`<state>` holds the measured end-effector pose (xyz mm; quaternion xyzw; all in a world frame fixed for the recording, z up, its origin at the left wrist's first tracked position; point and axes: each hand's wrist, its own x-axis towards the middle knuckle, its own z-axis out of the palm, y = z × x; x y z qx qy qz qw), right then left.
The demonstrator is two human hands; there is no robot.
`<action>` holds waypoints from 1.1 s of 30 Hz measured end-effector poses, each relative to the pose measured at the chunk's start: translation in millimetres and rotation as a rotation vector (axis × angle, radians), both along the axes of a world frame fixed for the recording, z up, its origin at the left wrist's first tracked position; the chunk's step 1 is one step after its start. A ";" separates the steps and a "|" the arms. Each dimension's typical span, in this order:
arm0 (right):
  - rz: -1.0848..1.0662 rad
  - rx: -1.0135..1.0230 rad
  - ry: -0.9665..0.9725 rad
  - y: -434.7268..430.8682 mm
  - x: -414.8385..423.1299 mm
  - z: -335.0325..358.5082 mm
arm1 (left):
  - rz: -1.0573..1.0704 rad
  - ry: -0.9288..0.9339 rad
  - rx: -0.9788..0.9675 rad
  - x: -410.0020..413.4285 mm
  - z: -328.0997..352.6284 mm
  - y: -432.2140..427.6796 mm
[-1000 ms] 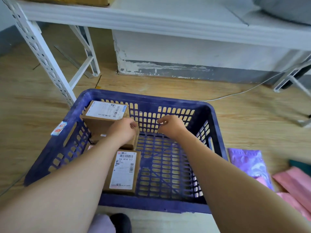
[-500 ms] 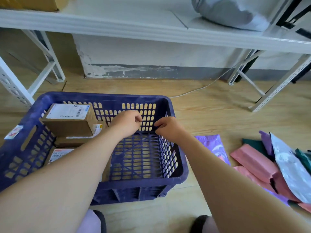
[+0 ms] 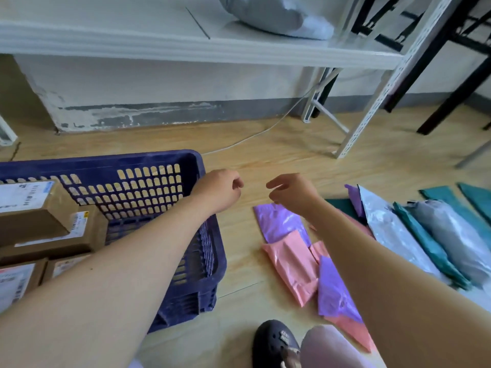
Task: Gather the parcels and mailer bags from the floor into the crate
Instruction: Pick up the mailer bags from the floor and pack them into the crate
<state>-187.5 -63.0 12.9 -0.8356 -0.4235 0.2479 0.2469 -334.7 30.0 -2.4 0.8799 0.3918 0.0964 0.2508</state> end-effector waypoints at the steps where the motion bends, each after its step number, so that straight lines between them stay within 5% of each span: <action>1: -0.010 -0.011 -0.011 -7.3 6.9 -1.3 | -0.017 0.004 -0.003 9.4 -3.9 -4.1; 8: -0.164 -0.067 -0.027 -56.4 54.3 -32.8 | -0.132 0.075 -0.033 68.9 -32.4 -37.5; 17: -0.455 -0.167 0.213 -100.9 81.5 -125.2 | -0.269 0.214 -0.082 113.6 -86.3 -81.6; 26: -0.898 -0.270 0.718 -112.7 62.4 -194.4 | -0.341 0.296 -0.121 112.4 -130.0 -85.8; 30: -0.947 -0.249 0.884 -116.8 52.3 -211.8 | -0.352 0.348 -0.141 104.3 -140.8 -86.2; 33: -1.172 -0.159 1.011 -113.3 46.9 -213.4 | -0.352 0.359 -0.143 99.9 -143.0 -87.1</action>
